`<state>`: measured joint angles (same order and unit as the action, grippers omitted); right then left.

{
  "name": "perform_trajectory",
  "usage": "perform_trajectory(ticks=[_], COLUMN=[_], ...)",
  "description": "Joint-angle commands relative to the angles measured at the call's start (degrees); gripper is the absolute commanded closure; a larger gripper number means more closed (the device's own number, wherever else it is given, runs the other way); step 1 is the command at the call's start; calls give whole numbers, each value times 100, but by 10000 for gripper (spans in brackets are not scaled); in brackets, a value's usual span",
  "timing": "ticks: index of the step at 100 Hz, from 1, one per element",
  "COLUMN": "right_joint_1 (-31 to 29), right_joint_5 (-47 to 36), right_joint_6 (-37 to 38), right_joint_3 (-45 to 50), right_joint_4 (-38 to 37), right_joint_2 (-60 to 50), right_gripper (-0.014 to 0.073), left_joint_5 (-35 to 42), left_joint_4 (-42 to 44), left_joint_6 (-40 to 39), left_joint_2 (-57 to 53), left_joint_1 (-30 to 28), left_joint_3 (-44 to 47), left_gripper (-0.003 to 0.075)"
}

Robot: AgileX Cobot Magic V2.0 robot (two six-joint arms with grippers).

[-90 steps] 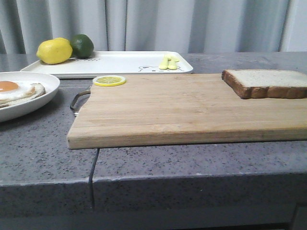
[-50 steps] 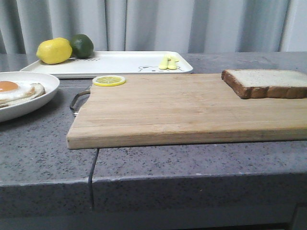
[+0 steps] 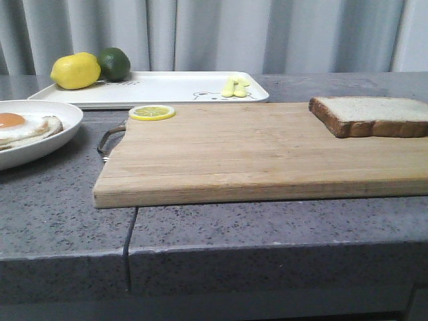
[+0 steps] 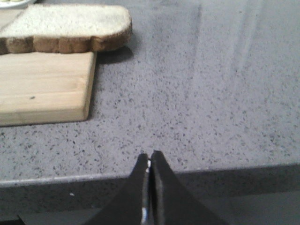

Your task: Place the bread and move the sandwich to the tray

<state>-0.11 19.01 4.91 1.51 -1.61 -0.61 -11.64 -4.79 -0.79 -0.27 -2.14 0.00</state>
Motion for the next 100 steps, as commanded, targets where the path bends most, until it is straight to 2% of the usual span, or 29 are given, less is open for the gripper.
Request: perform_trajectory(ticks=[1, 26, 36, 44, 71, 89, 100], right_joint_1=[-49, -49, -49, -49, -49, -49, -49], right_joint_5=[-741, -1117, -1546, -1724, -1344, -494, -912], right_joint_6=[-26, -29, -29, -29, -23, -17, -25], right_joint_3=[20, 20, 20, -19, -633, -1582, -1760], right_joint_4=[15, -96, -118, -118, -39, 460, 445], right_joint_2=[-114, -114, -114, -107, 517, 1500, 1888], right_gripper=[653, 653, 653, 651, 652, 652, 652], left_joint_5=[872, 1800, 2182, 2099, 1480, 1217, 1204], left_joint_4=[-51, -263, -422, -422, -323, -314, -314], left_joint_6=[-20, -20, -20, -20, -20, -20, -20], left_joint_2=[-174, -174, -174, -174, 274, 956, 1326], left_joint_1=[-6, -6, -6, -6, -6, -6, -6], left_joint_3=[87, 87, 64, -46, -796, -1327, -1530], left_gripper=[739, 740, 740, 740, 740, 740, 740])
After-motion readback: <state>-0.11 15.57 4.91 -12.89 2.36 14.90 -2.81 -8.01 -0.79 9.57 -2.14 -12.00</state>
